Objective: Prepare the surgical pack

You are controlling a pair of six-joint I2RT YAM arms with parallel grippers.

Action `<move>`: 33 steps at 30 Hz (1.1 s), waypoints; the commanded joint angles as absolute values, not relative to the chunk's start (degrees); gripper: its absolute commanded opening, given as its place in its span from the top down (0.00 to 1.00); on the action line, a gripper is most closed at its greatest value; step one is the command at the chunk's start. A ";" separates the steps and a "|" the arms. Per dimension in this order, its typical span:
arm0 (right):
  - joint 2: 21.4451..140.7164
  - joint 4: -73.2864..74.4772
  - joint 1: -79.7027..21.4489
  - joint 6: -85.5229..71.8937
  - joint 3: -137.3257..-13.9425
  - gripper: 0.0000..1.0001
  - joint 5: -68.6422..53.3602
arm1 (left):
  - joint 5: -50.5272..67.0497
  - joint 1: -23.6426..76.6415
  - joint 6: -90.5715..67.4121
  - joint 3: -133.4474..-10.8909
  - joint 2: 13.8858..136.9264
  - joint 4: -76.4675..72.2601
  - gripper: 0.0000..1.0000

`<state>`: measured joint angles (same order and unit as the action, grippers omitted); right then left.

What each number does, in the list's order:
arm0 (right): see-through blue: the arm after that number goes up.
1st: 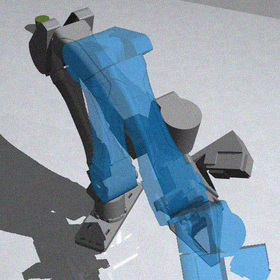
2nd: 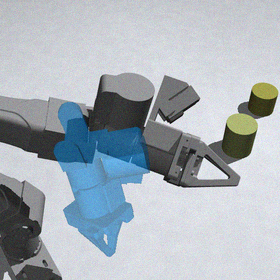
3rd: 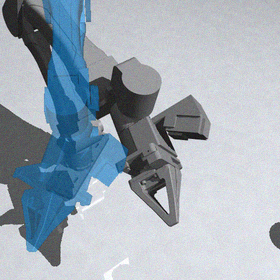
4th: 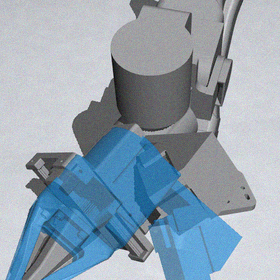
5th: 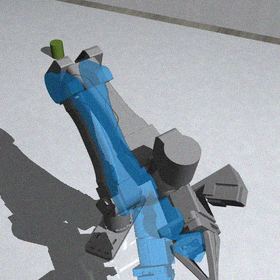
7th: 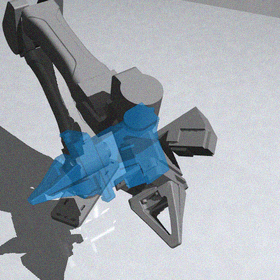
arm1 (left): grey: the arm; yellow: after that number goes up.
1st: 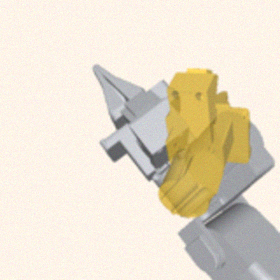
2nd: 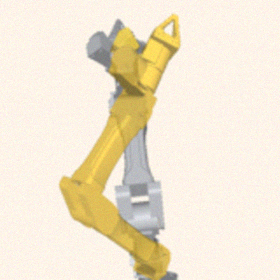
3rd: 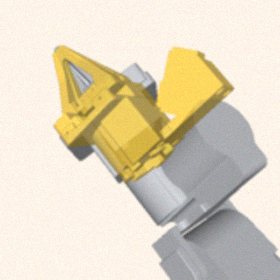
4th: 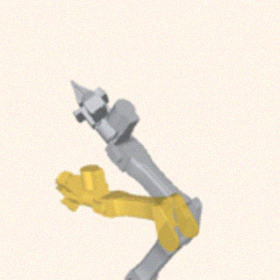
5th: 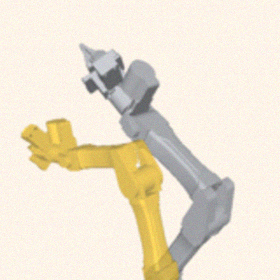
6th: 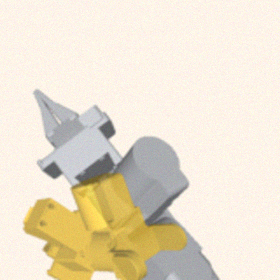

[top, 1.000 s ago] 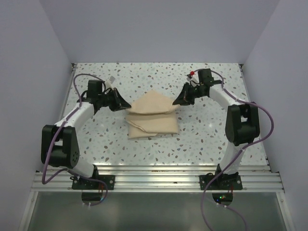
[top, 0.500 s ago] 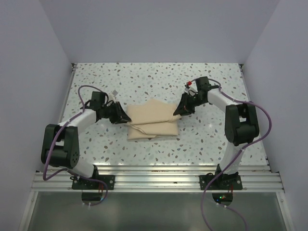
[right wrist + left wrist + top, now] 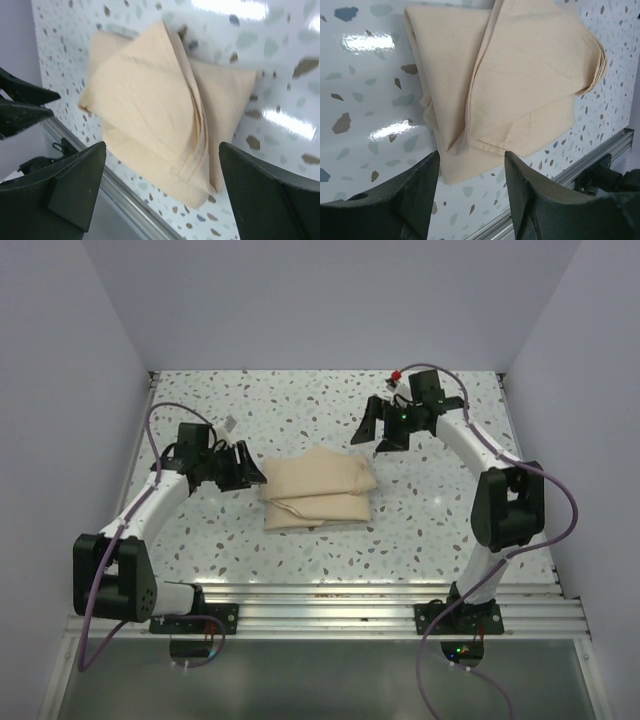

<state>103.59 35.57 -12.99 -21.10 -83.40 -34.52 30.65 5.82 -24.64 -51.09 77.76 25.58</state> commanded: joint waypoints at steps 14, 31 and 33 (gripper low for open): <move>132.17 38.23 -22.67 -15.65 -115.92 0.01 -32.26 | 26.10 5.89 -19.95 -46.94 65.04 30.58 0.42; 137.02 36.21 -24.08 -15.38 -115.84 0.06 -53.26 | 26.63 5.89 -21.18 -44.91 62.40 31.03 0.42; 136.41 35.43 -24.08 -16.17 -115.23 0.12 -54.13 | 26.89 5.80 -21.18 -45.17 62.75 30.94 0.42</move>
<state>137.34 37.87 -23.97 -14.50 -115.77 -48.21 25.78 5.80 -21.45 -45.23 62.98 32.05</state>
